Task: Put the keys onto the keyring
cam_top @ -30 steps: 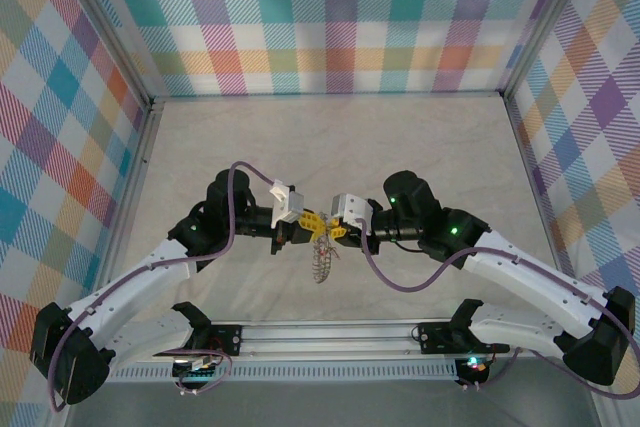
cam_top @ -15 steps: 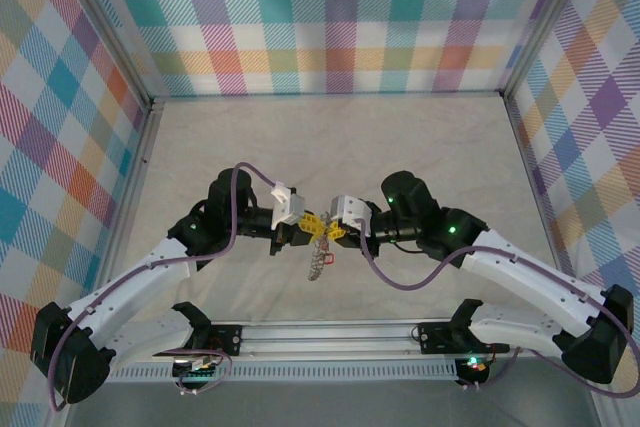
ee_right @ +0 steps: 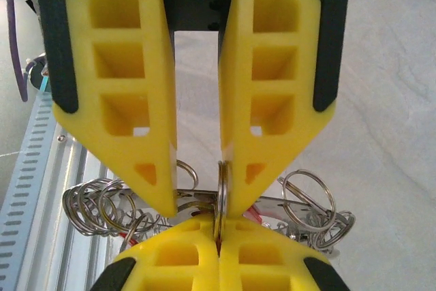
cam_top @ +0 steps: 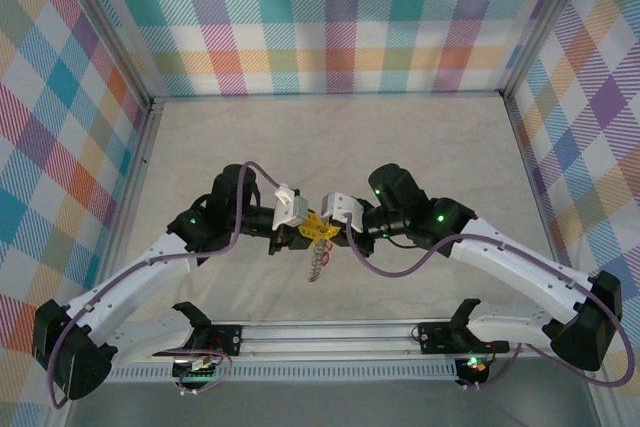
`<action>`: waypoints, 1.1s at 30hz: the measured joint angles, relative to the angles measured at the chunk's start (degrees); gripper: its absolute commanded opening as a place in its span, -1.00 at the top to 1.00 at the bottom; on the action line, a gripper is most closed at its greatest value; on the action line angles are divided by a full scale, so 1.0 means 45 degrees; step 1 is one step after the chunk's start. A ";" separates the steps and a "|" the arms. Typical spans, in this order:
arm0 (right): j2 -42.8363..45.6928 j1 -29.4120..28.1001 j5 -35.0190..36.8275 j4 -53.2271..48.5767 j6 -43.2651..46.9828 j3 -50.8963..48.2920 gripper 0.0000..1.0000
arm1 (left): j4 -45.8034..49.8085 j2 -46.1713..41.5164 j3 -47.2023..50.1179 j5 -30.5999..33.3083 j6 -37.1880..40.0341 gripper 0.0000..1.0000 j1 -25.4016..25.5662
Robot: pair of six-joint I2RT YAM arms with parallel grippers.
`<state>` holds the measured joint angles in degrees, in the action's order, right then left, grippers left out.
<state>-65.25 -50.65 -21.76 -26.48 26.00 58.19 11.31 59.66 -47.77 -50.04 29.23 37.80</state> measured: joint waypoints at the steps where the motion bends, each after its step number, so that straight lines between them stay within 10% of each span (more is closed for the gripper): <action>1: -0.0015 0.0000 0.0000 -0.0068 0.0010 0.0000 1.00 | 0.0053 0.0063 -0.0010 0.0000 0.0029 0.71 0.0010; 9: -0.0058 -0.0015 0.0005 -0.0345 0.0058 0.0000 1.00 | 0.0588 0.0316 -0.0257 -0.0015 0.0486 1.00 0.0010; 15: 0.0714 -0.0010 0.0092 0.0733 0.0000 -0.0631 0.40 | 0.0792 0.0248 -0.0413 0.0374 0.0306 1.00 0.0049; 33: 0.2341 0.0015 0.0092 0.3041 -0.1059 -0.2365 0.68 | -0.3089 -0.0656 0.1103 -0.0325 -0.1953 1.00 0.0044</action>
<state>-54.72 -50.59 -21.34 -12.80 21.23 47.55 -2.59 56.71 -42.81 -51.51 20.45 38.00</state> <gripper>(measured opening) 0.197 0.049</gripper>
